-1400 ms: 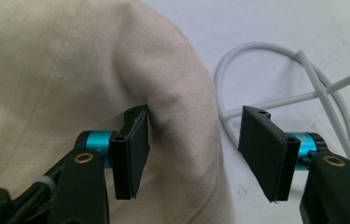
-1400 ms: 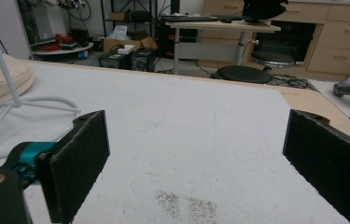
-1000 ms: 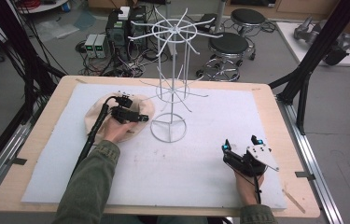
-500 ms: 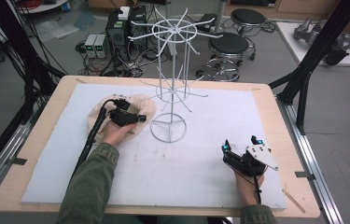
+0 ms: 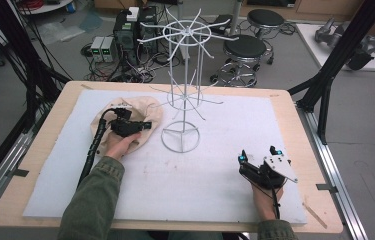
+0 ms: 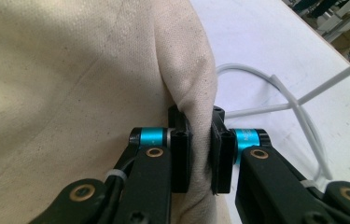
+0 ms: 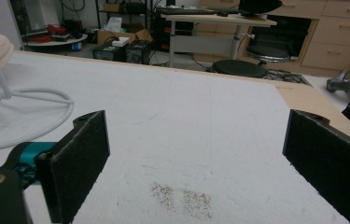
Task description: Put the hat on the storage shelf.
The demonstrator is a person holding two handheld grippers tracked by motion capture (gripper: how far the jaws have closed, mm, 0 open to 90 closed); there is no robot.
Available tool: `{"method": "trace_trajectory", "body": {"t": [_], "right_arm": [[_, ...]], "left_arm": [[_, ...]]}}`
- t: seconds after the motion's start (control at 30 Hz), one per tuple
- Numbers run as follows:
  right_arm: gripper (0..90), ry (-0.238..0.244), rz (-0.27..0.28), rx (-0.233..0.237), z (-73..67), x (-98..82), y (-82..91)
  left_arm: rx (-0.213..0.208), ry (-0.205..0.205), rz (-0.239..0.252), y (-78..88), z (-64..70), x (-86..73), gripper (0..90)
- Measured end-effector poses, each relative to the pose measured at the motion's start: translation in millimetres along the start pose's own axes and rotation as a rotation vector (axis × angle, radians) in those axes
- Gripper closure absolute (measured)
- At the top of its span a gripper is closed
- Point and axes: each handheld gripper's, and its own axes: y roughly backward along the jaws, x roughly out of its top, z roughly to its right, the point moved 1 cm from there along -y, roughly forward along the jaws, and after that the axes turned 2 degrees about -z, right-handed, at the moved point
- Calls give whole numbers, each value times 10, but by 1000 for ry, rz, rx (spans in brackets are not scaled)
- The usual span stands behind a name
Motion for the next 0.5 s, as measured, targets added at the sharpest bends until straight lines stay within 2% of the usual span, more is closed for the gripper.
{"method": "trace_trajectory", "body": {"t": [0.13, 0.23, 0.33, 0.5], "right_arm": [[62, 4, 1, 1, 8, 0, -7], [62, 2, 1, -2, 8, 0, -4], [62, 3, 3, -2, 6, 1, -3], [62, -3, 1, -2, -4, 1, -3]], "left_arm": [[-10, 8, 56, 163, 4, 30, 812], [-1, -13, 99, 294, 32, 52, 812], [-19, -14, 168, 458, 64, 68, 811], [-56, -20, 235, 646, 120, 121, 809]]}}
